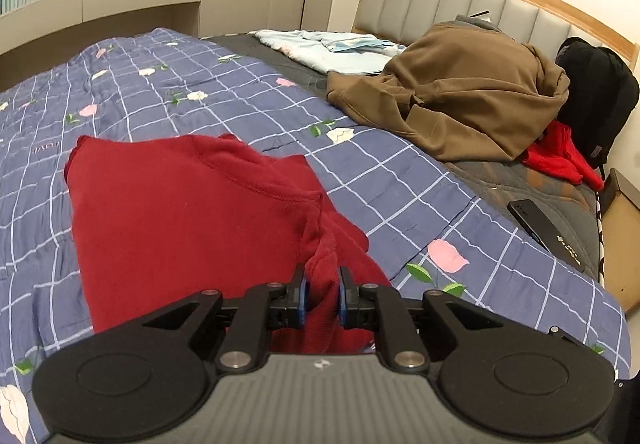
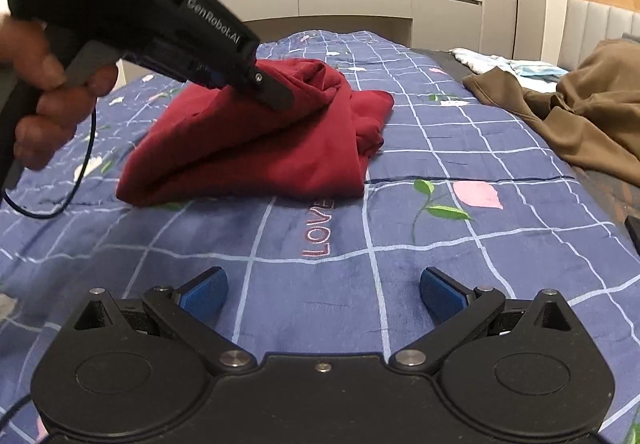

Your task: Fold small clothes

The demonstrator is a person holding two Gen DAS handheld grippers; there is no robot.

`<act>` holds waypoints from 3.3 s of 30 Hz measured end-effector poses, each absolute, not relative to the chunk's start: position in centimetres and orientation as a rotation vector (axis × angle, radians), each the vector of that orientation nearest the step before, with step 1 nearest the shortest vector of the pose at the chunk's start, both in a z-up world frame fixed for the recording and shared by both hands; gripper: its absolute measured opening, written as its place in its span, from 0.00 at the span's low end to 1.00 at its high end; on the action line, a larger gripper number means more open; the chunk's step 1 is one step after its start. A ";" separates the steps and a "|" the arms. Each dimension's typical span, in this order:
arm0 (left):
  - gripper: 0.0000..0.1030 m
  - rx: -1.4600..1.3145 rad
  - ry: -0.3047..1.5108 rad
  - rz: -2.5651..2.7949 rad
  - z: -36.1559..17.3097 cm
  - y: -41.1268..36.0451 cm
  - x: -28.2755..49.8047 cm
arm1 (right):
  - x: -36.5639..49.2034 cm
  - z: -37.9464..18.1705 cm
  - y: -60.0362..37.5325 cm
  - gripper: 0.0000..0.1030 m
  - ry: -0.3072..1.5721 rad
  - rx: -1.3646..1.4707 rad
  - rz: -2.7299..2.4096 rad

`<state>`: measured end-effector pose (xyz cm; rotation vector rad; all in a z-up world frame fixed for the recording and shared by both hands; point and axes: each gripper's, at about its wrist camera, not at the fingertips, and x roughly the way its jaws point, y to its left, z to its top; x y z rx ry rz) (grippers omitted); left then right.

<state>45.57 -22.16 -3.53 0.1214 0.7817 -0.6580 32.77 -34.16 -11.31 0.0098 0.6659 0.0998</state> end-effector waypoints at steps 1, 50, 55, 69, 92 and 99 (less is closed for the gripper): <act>0.15 0.133 0.780 -0.655 -3.4 -22.1 45.5 | 32.8 -11.4 -34.2 1.00 0.667 0.010 0.100; 0.99 -0.207 0.983 -0.219 -8.2 -7.6 46.5 | 48.5 -7.8 -39.5 0.81 0.749 0.668 0.476; 0.99 -0.183 0.985 -0.223 -8.4 -8.0 46.5 | 51.0 -8.0 -40.2 0.71 0.759 0.760 0.434; 0.99 -0.239 0.908 -0.295 -5.8 -8.3 46.8 | 48.2 -4.5 -40.1 0.19 0.665 0.450 0.267; 0.99 -0.173 1.007 -0.238 -8.7 -10.3 48.0 | 56.1 -6.4 -42.3 0.19 0.731 0.403 0.159; 0.99 -0.245 0.918 -0.224 -7.0 -9.6 48.3 | 52.6 -4.2 -41.1 0.77 0.582 0.292 0.105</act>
